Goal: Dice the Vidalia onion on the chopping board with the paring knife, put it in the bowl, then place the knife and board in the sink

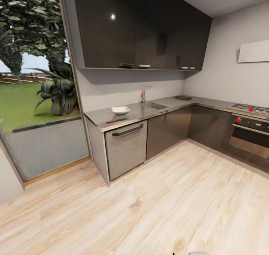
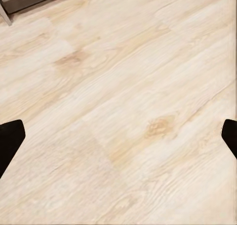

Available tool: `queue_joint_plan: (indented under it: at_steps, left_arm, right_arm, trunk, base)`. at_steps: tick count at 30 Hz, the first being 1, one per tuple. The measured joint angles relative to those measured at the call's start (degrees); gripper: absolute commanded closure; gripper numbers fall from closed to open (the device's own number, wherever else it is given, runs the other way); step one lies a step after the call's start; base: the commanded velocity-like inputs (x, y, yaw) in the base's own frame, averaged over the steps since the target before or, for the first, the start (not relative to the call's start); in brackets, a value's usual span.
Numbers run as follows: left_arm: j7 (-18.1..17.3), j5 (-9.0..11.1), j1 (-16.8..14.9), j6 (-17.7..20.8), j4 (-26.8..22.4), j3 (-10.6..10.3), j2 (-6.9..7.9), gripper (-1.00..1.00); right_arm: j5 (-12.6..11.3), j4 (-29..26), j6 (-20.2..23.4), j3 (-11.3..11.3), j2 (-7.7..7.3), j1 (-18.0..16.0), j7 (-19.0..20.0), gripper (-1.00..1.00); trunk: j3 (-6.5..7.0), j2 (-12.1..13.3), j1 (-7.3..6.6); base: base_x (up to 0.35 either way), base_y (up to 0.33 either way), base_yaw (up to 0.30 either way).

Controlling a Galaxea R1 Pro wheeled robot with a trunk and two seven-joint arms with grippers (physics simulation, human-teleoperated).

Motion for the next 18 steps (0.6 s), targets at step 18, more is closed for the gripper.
queue_joint_plan:
  at_steps: [18]
  left_arm:
    - [0.0, -0.02, 0.0, -0.02, 0.57, -0.1, -0.39, -1.0]
  right_arm:
    - [0.0, 0.01, 0.0, -0.17, 0.26, 0.01, -0.08, -1.0]
  trunk:
    - [0.0, 0.0, 0.0]
  base:
    - [0.216, -0.269, 0.088]
